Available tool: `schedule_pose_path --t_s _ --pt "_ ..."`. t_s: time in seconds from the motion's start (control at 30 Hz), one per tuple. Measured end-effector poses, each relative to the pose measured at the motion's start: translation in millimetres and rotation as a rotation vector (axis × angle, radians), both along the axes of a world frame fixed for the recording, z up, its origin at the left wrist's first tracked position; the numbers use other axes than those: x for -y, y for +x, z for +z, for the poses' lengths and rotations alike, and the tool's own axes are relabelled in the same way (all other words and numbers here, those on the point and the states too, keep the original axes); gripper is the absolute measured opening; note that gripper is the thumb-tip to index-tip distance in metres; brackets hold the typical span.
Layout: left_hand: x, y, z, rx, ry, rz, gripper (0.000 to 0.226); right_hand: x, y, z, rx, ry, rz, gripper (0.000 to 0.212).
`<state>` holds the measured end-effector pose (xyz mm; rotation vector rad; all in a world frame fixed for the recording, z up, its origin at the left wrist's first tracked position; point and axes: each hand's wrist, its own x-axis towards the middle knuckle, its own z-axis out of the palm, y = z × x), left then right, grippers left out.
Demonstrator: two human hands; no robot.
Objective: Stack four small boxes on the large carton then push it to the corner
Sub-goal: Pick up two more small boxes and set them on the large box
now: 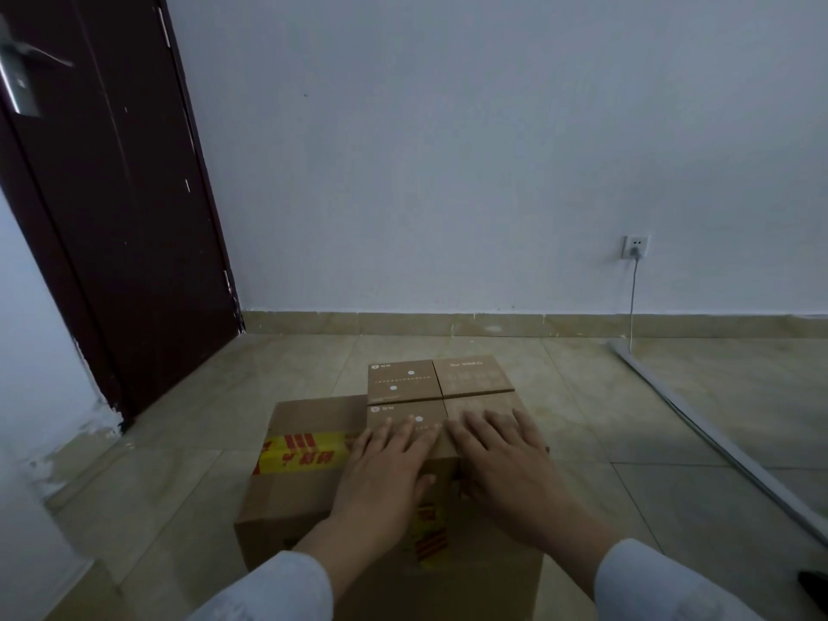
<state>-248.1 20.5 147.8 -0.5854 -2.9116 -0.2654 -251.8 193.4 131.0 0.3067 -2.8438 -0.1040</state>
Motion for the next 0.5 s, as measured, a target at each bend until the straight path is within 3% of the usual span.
schedule_pose_path --t_s 0.3,0.5 --pt "-1 -2 2 0.019 -0.04 0.011 0.058 -1 -6 -3 -0.141 0.091 0.071 0.067" --pt "0 -6 2 0.02 -0.047 0.01 0.058 1 -12 -4 -0.135 0.063 0.1 0.076"
